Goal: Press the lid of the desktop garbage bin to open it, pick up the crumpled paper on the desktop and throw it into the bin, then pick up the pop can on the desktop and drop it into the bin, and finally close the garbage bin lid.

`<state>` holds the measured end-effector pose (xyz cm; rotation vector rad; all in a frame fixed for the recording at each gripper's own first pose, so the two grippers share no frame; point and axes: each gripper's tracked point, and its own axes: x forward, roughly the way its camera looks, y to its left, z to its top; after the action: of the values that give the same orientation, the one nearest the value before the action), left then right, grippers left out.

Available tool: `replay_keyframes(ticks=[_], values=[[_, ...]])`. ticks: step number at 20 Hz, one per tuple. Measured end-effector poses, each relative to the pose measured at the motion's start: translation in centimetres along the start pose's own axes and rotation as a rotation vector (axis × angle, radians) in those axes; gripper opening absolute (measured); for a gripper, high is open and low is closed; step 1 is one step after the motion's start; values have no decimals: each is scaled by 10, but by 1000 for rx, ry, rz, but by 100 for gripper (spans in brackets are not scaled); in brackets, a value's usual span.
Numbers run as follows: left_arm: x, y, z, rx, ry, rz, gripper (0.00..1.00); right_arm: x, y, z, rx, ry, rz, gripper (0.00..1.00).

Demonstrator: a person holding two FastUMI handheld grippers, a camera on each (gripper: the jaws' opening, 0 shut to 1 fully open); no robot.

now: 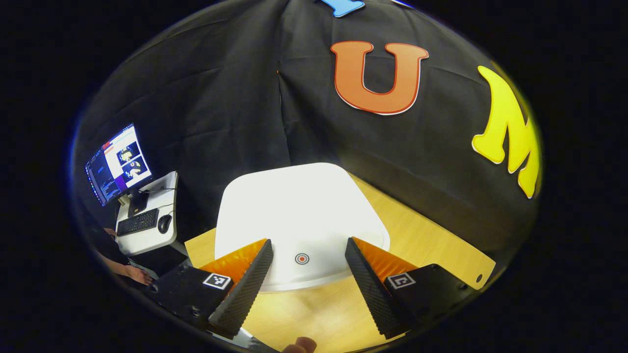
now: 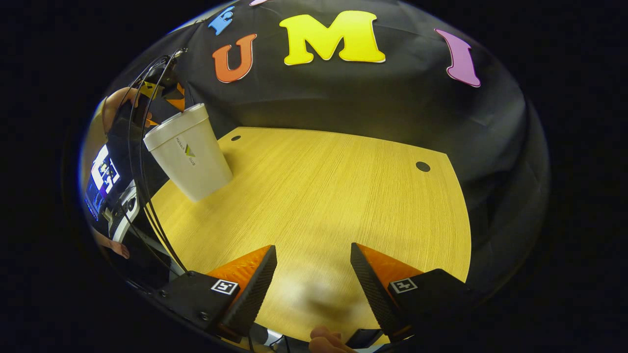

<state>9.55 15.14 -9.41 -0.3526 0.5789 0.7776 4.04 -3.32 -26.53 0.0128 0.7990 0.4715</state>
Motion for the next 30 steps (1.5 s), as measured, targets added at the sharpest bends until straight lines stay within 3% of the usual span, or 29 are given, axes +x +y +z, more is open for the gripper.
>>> replay_keyframes(ticks=[6, 11, 17, 26, 30], values=[[-4, -2, 1, 39, 5, -2, 99, -1, 8, 1, 1, 1, 3, 96], [-25, -6, 4, 67, 12, -62, 99, -4, 12, 15, 6, -23, -20, 96], [-75, -17, -16, 153, -31, -242, 99, -17, 16, 30, 30, -70, -93, 96], [-147, -30, -98, 455, -139, -509, 99, -66, 25, 64, 69, -182, -225, 96], [-181, -39, -103, 445, -222, -649, 99, -102, 32, 91, 126, -282, -289, 96]])
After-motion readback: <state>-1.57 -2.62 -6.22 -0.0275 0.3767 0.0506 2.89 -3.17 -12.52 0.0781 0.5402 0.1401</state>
